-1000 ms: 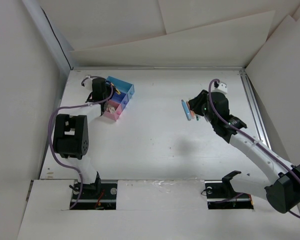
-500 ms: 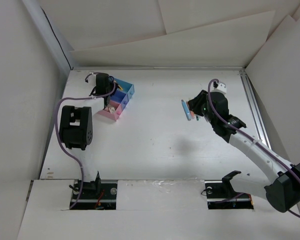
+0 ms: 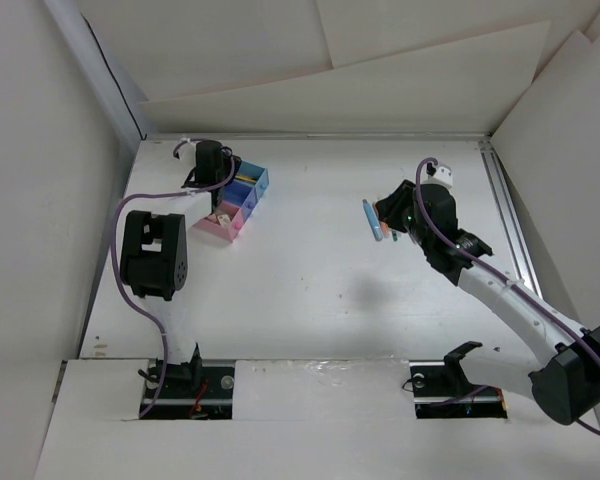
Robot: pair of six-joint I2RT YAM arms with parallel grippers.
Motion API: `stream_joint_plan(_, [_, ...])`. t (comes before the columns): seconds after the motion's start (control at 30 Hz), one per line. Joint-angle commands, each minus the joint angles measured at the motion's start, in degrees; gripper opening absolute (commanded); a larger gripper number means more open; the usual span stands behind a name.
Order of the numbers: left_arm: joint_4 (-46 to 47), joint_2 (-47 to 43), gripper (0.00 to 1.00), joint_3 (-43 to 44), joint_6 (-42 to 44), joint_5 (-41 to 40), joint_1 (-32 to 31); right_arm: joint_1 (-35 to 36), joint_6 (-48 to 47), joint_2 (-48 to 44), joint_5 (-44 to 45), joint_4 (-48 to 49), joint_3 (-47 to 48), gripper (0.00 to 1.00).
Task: Sort the stationery into containers
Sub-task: Place the stationery in the storage box, then pick up the stationery from the center of the board.
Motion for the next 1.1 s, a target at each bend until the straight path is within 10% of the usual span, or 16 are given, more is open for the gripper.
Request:
stream_joint_plan(0.0, [1.1,-0.1,0.27,-0.2,0.0,-0.1,0.1,-0.3,-0.2,-0.1,-0.4,1.9,1.2,0.36])
stream_joint_plan(0.2, [6.7,-8.2,0.27,-4.8,11.8,2.6,-6.3,-0.3,0.3,-1.9,2.5,1.9,0.7,0.35])
stream_joint_plan(0.53, [-1.4,-2.2,0.43,-0.1,23.3,-11.1,-36.4,-1.4,5.0,-12.2,12.6,0.2,-2.6,0.13])
stream_joint_plan(0.83, [-17.5,16.6,0.47,26.6,26.2,-22.6,-46.3,-3.5,5.5,-20.3,11.4,-0.8,-4.4,0.36])
stream_joint_plan(1.07, [-21.9,23.6,0.46,33.8,25.7,-25.9,-46.3,-4.5,5.5,-21.0,10.1,-1.4,-3.8,0.36])
